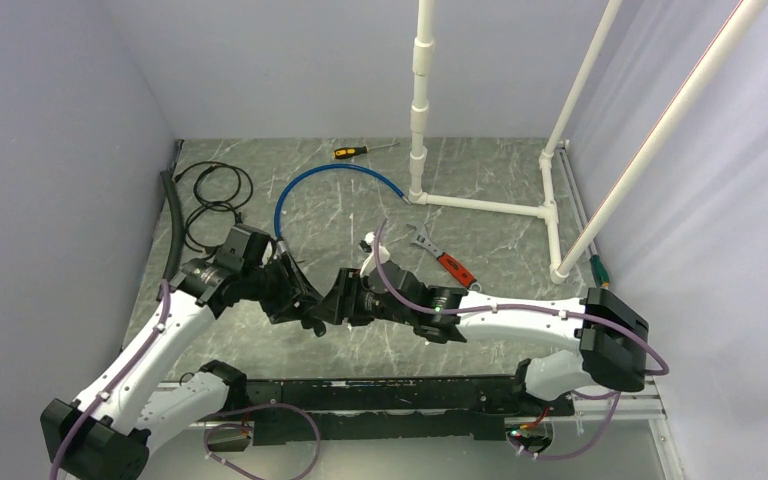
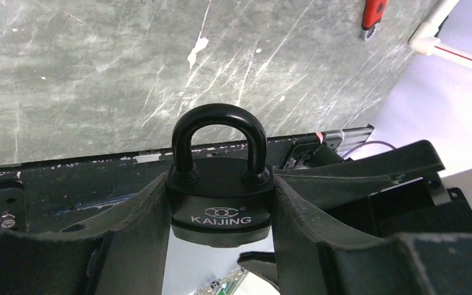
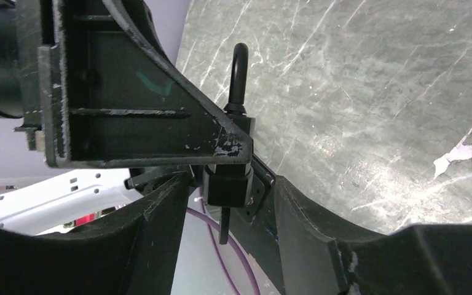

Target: Unlock with the key

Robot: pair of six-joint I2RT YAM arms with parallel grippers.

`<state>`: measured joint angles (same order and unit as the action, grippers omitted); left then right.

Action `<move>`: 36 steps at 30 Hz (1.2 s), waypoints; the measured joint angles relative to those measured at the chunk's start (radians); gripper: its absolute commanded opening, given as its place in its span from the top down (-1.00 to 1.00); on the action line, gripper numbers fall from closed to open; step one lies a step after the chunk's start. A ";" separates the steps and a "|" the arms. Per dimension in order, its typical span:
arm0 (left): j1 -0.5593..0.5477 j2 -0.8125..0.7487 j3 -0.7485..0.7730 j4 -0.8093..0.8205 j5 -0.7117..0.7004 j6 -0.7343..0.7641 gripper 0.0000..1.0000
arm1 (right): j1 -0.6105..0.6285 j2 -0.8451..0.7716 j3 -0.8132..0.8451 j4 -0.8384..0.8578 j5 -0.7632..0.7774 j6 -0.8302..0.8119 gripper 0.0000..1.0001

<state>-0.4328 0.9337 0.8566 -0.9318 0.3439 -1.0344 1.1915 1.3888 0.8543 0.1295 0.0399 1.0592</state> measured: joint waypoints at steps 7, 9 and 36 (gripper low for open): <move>0.000 -0.018 -0.009 0.015 0.013 -0.002 1.00 | -0.001 0.049 0.003 0.034 -0.019 0.019 0.05; 0.000 -0.021 -0.019 0.019 0.015 -0.003 1.00 | -0.001 0.058 0.003 0.042 -0.024 0.025 0.10; 0.008 -0.227 -0.104 0.159 0.029 -0.001 -0.99 | 0.000 0.082 -0.003 0.087 -0.043 0.026 1.00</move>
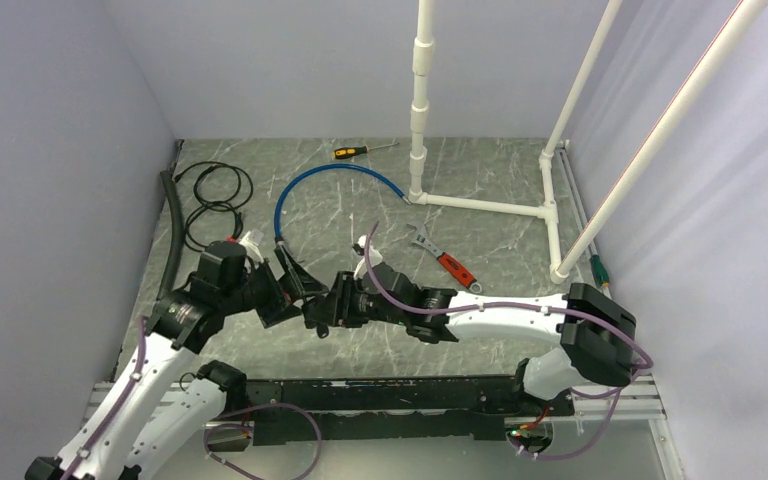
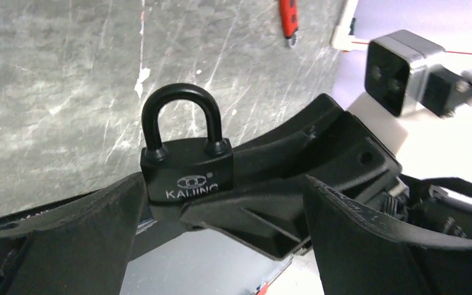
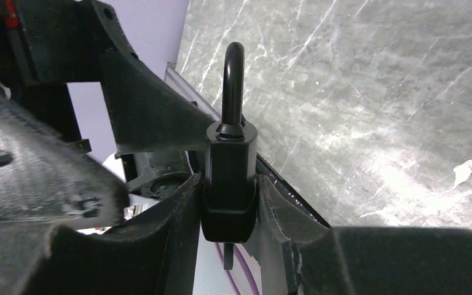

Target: Unlock with the key

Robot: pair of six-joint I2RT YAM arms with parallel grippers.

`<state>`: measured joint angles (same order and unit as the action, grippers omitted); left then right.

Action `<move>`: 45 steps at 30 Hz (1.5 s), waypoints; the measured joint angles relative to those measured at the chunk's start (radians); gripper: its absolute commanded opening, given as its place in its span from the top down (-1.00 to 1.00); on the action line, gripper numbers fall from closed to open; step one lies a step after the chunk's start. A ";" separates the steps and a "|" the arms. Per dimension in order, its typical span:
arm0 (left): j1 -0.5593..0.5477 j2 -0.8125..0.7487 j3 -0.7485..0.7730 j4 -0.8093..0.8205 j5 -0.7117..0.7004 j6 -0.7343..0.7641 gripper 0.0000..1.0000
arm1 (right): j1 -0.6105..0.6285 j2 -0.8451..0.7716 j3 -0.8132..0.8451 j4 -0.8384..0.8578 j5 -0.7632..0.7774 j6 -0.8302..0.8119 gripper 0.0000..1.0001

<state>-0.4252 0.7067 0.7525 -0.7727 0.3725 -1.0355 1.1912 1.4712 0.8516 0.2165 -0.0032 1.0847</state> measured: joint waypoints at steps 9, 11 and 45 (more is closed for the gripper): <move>-0.006 -0.137 -0.047 0.074 0.001 0.007 -0.89 | -0.033 -0.091 -0.055 -0.075 0.072 -0.037 1.00; -0.006 -0.188 -0.077 0.068 -0.016 0.026 -0.98 | -0.039 -0.129 -0.076 -0.093 0.097 -0.053 1.00; -0.006 -0.367 -0.296 0.868 0.318 -0.010 -0.26 | -0.134 -0.462 -0.381 0.530 -0.297 -0.137 1.00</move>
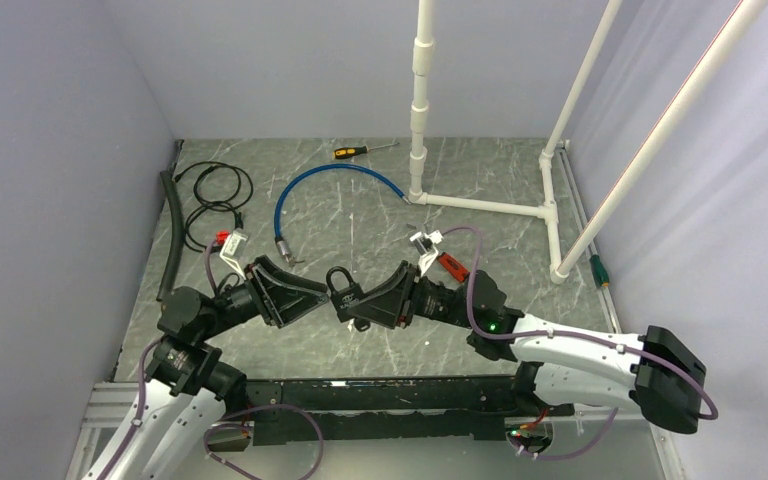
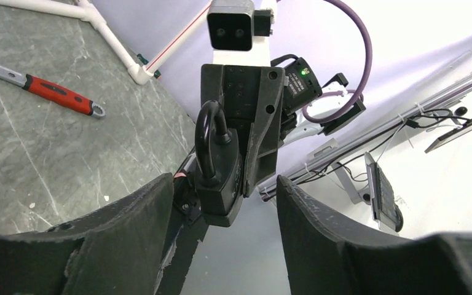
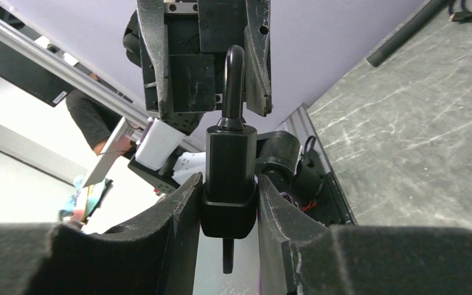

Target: Unlock with the key

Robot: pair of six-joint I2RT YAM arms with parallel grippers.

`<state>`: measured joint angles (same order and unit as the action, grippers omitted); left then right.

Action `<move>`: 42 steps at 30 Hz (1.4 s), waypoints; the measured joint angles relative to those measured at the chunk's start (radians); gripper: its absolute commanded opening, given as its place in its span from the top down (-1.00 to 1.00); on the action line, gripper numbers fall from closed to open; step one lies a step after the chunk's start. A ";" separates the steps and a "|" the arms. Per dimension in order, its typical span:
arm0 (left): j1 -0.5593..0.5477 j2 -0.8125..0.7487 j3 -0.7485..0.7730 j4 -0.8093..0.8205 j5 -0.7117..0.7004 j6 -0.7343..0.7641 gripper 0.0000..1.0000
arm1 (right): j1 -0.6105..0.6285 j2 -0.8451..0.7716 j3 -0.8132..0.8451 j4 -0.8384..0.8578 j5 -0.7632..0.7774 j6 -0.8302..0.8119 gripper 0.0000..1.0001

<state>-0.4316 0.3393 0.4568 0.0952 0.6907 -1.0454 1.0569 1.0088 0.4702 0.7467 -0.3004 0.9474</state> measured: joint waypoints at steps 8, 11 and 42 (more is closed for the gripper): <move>0.000 0.005 -0.019 0.068 0.011 -0.026 -0.10 | -0.003 0.076 0.002 0.090 -0.047 0.049 1.00; 0.000 0.005 -0.037 0.090 0.011 -0.037 -0.11 | -0.003 0.091 0.005 0.101 -0.051 0.057 1.00; 0.000 0.013 -0.143 0.222 -0.011 -0.130 0.45 | -0.008 0.270 0.063 0.254 -0.092 0.144 1.00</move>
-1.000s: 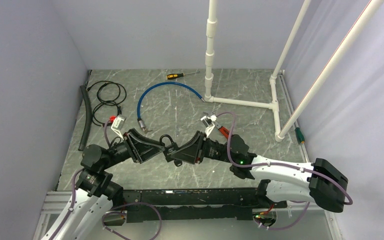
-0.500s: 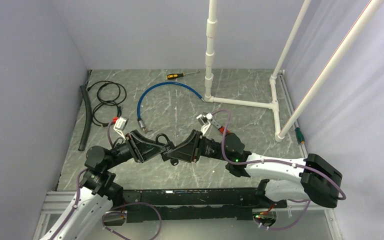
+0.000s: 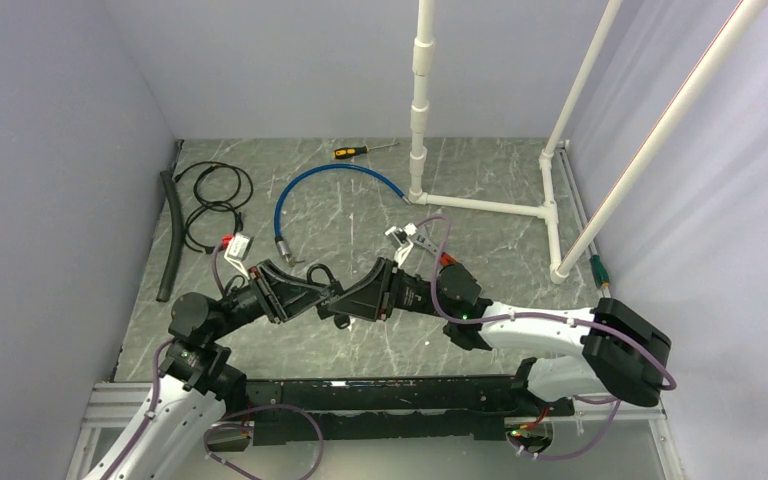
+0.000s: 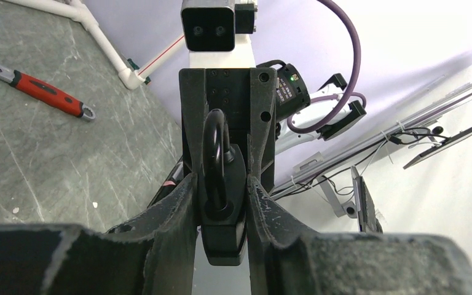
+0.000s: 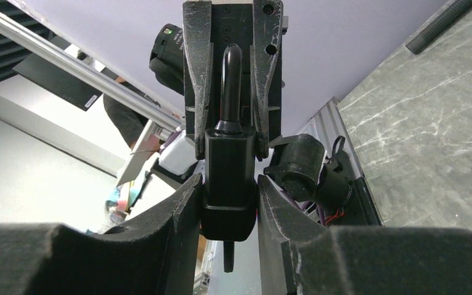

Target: Unlock with the key

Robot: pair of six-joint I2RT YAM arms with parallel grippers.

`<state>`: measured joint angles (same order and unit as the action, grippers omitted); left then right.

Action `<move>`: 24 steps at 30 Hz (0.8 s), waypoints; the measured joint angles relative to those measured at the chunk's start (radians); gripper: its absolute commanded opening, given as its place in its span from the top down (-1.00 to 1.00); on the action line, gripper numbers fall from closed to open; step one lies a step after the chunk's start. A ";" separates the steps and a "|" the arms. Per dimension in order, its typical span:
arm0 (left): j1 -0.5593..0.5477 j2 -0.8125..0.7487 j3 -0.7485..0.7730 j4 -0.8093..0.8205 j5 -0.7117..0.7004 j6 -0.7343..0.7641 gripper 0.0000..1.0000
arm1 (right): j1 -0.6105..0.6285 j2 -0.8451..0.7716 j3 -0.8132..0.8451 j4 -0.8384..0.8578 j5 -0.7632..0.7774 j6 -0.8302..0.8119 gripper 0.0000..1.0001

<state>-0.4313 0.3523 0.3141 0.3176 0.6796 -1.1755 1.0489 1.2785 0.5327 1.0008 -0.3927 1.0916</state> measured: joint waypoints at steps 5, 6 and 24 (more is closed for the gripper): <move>0.001 -0.021 0.000 -0.022 -0.021 0.003 0.35 | -0.001 0.025 0.011 0.019 -0.011 0.012 1.00; 0.002 -0.026 0.000 -0.032 -0.024 0.004 0.34 | -0.002 0.031 0.013 0.023 -0.013 0.015 1.00; 0.001 -0.050 0.000 -0.127 -0.037 0.029 0.73 | -0.007 0.050 0.027 -0.017 -0.018 0.022 1.00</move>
<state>-0.4301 0.3027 0.3145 0.1905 0.6426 -1.1461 1.0416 1.3289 0.5602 0.9836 -0.4103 1.1133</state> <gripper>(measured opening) 0.321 0.355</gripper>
